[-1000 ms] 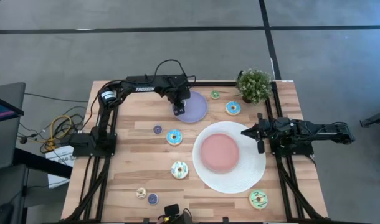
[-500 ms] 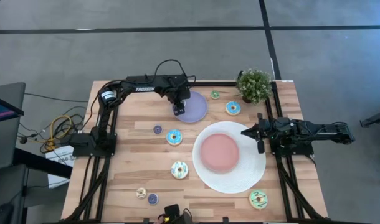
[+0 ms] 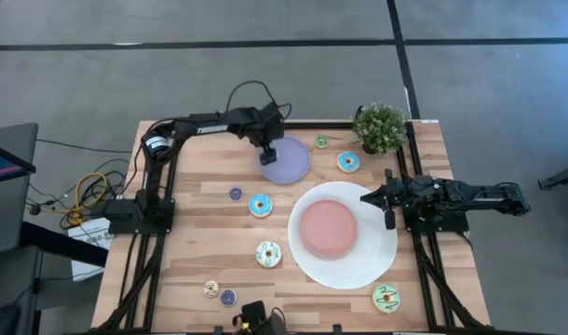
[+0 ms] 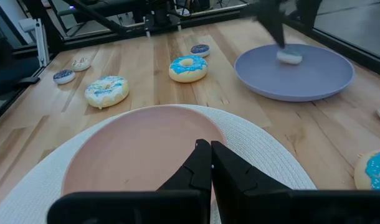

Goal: Pick & Place donuts
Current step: Put the big light blue donut on the orange plate

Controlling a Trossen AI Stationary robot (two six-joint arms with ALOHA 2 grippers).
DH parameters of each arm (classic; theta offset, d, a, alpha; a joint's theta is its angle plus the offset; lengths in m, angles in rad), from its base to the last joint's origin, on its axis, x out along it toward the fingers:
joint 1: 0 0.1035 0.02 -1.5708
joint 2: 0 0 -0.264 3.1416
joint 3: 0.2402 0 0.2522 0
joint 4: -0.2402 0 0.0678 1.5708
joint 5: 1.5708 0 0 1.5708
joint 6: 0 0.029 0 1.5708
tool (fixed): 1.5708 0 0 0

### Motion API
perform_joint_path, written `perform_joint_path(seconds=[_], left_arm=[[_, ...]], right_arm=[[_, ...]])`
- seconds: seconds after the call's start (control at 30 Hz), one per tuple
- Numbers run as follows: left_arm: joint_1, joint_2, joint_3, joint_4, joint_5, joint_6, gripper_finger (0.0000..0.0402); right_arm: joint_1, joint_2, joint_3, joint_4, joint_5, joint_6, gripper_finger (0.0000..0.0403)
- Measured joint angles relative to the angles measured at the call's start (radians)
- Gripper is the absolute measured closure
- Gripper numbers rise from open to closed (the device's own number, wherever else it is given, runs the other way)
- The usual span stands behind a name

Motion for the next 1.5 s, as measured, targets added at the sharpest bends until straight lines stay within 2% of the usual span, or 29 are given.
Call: perform_joint_path(seconds=[0.17, 0.3, 0.4, 0.57, 0.77, 1.0, 1.27, 1.5], left_arm=[[0.010, -0.077, 0.024, -0.057, 0.110, -0.052, 0.0091], [0.004, -0.168, -0.001, -0.097, 0.151, -0.092, 0.0091], [-0.004, -0.269, -0.108, -0.059, 0.193, -0.119, 0.0093], [-0.012, -0.526, -0.411, 0.166, 0.241, -0.195, 0.0103], [-0.046, -0.886, -0.743, 0.356, 0.172, -0.278, 0.0111], [-0.100, -1.217, -0.951, 0.379, 0.029, -0.358, 0.0112], [-0.161, -1.386, -1.060, 0.377, -0.147, -0.397, 0.0112], [-0.194, -1.433, -1.099, 0.369, -0.159, -0.410, 0.0112]], right_arm=[[0.000, 0.000, 0.000, 0.000, 0.000, 0.000, 0.0401], [0.000, 0.000, 0.000, 0.000, 0.000, 0.000, 0.0401], [0.000, 0.000, 0.000, 0.000, 0.000, 0.000, 0.0401], [0.000, 0.000, 0.000, 0.000, 0.002, 0.000, 0.0401], [0.000, 0.000, 0.000, 0.000, 0.002, 0.000, 0.0401], [0.000, 0.000, 0.000, 0.000, 0.001, 0.000, 0.0401], [0.000, 0.000, 0.000, 0.000, 0.001, 0.000, 0.0401], [0.000, 0.000, 0.000, 0.000, 0.001, 0.000, 0.0401]])
